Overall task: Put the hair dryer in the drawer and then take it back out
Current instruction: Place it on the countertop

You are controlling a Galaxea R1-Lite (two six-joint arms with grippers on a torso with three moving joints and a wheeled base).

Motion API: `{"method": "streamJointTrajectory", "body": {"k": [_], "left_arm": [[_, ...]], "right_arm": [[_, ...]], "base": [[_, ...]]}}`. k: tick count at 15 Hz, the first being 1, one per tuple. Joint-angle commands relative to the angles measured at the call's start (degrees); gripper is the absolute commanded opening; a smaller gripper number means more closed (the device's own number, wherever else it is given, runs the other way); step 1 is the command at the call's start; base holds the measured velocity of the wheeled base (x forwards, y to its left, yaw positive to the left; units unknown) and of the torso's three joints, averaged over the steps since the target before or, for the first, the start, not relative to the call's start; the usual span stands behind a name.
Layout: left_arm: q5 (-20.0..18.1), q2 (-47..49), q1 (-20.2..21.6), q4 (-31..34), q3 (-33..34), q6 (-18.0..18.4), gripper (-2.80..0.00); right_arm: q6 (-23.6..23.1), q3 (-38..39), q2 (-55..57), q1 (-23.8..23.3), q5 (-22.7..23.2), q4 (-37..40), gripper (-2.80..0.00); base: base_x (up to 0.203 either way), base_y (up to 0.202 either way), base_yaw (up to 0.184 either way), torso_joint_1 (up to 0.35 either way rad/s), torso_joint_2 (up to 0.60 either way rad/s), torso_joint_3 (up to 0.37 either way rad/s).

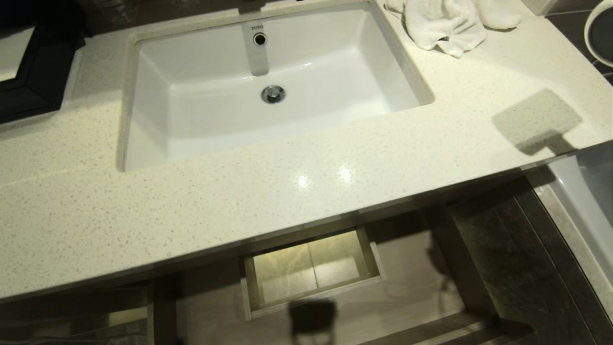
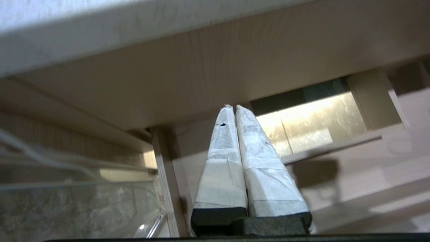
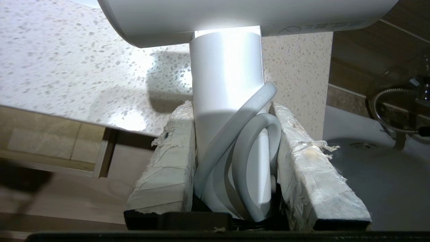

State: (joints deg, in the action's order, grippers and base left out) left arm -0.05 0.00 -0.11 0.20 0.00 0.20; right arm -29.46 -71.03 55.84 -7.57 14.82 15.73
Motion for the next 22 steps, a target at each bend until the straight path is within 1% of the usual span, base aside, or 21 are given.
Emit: {"method": "streamJointTrajectory", "body": {"k": [1, 3, 4, 6, 7, 8, 11, 13, 16, 17, 20, 22], "left_arm": [[-0.03, 0.00, 0.02, -0.02, 0.00, -0.02, -2.80], [-0.04, 0.00, 0.02, -0.02, 0.05, -0.02, -2.80], [0.04, 0.00, 0.01, -0.02, 0.08, -0.02, -2.80], [-0.04, 0.00, 0.02, -0.02, 0.09, -0.02, -2.80], [-0.04, 0.00, 0.01, -0.02, 0.09, -0.02, -2.80], [-0.04, 0.00, 0.02, -0.02, 0.09, -0.02, -2.80], [-0.04, 0.00, -0.05, -0.02, 0.09, -0.02, -2.80], [-0.04, 0.00, 0.02, -0.02, 0.09, -0.02, -2.80], [0.05, 0.00, -0.07, -0.02, 0.09, -0.02, -2.80], [-0.03, 0.00, 0.02, -0.02, 0.01, -0.02, -2.80], [0.01, 0.00, 0.02, -0.02, 0.09, -0.02, -2.80], [-0.04, 0.00, 0.02, -0.02, 0.09, -0.02, -2.80]], "right_arm": [[-2.27, -5.57, 9.72, -0.10, -0.08, 0.51, -2.80], [-3.82, -9.89, 14.76, -0.53, 0.65, 0.95, -2.80], [-4.33, -10.98, 17.17, -0.62, 3.05, 1.13, -2.80], [-5.52, -13.10, 21.53, -0.67, 12.70, 1.45, -2.80], [-6.95, -14.55, 23.86, -0.73, 15.05, 1.95, -2.80], [-8.13, -15.82, 25.95, -0.76, 16.43, 3.03, -2.80], [-9.00, -21.52, 31.98, -0.78, 21.44, 5.11, -2.80], [-9.19, -24.33, 35.04, -0.76, 22.74, 5.10, -2.80], [-9.29, -26.83, 38.20, -0.78, 23.29, 4.94, -2.80], [-9.30, -27.77, 38.93, -0.86, 23.32, 4.93, 0.00], [-9.57, -28.18, 39.42, -1.04, 23.26, 4.93, 0.00], [-10.87, -27.73, 38.79, -1.25, 23.34, 5.02, 0.00]], "base": [[0.000, 0.000, 0.000, 0.214, -0.12, 0.092], [0.000, 0.000, 0.000, 0.092, -0.05, 0.038], [0.000, 0.000, 0.000, 0.032, -0.02, 0.024], [0.000, 0.000, 0.000, 0.000, 0.00, 0.000], [0.000, 0.000, 0.000, 0.000, 0.00, 0.000], [0.000, 0.000, 0.000, 0.000, 0.00, 0.000], [0.000, 0.000, 0.000, 0.000, 0.00, 0.000], [0.000, 0.000, 0.000, 0.000, 0.00, 0.000], [0.000, 0.000, 0.000, 0.000, 0.00, 0.000], [0.000, 0.000, 0.000, 0.000, 0.00, 0.000], [0.000, 0.000, 0.000, 0.000, 0.00, 0.000], [0.000, 0.000, 0.000, 0.000, 0.00, 0.000]]}}
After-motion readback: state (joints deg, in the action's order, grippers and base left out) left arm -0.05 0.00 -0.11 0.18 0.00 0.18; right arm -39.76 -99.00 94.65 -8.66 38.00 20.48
